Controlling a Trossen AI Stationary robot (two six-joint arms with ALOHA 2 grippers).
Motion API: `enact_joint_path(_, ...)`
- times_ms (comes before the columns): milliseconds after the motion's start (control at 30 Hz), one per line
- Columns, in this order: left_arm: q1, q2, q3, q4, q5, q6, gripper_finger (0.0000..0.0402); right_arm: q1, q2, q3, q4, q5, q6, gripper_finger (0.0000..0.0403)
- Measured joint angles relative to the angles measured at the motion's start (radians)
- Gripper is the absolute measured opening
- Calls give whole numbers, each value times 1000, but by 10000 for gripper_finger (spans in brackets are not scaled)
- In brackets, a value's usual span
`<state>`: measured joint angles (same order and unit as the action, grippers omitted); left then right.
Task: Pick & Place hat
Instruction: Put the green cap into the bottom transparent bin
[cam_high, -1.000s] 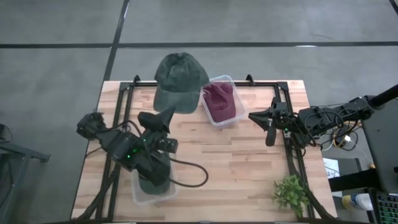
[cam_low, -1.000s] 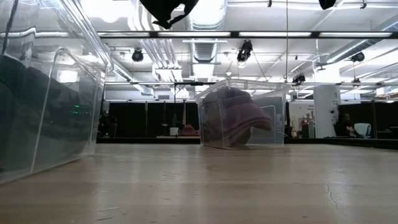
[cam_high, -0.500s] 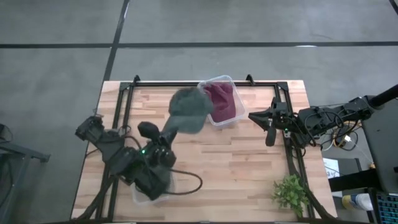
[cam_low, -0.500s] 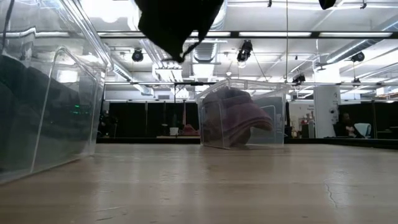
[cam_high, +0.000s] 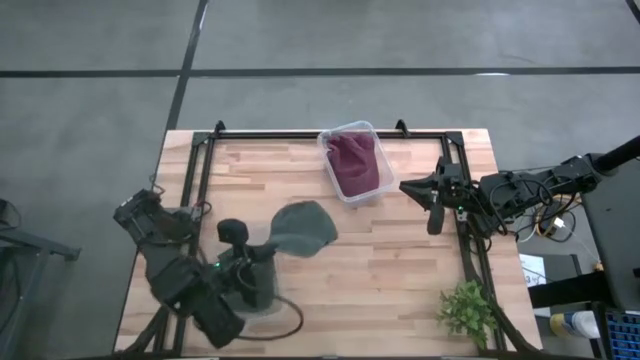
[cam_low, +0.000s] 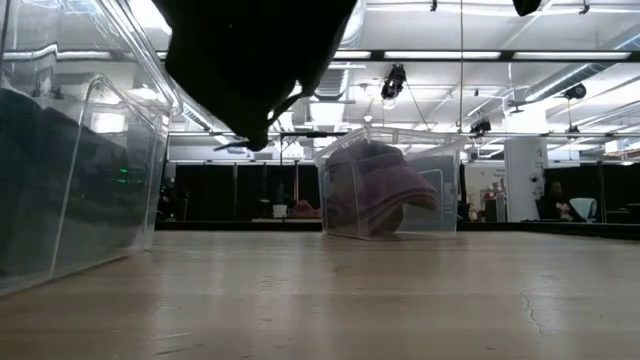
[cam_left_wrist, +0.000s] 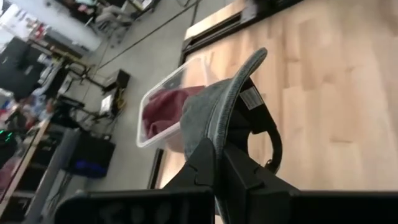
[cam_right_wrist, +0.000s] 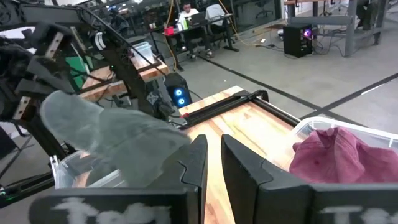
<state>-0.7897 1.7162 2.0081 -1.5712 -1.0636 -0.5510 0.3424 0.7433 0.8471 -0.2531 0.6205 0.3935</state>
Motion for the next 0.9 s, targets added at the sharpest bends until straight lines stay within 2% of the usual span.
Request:
enact_joint_path(167,-53,-1,48,0,7,-2,6,0,0,0,0,0,0,43)
enact_joint_path(500,-153,-29,255,0,-15,-32,6,0,0,0,-1,0,8,43)
enact_joint_path(733,-172,-53,253,0,-11,-22,6,0,0,0,-2,0,8,43)
enact_joint_path(900,-176,-75,208,0,-17,7,6,0,0,0,-3,0,8,43)
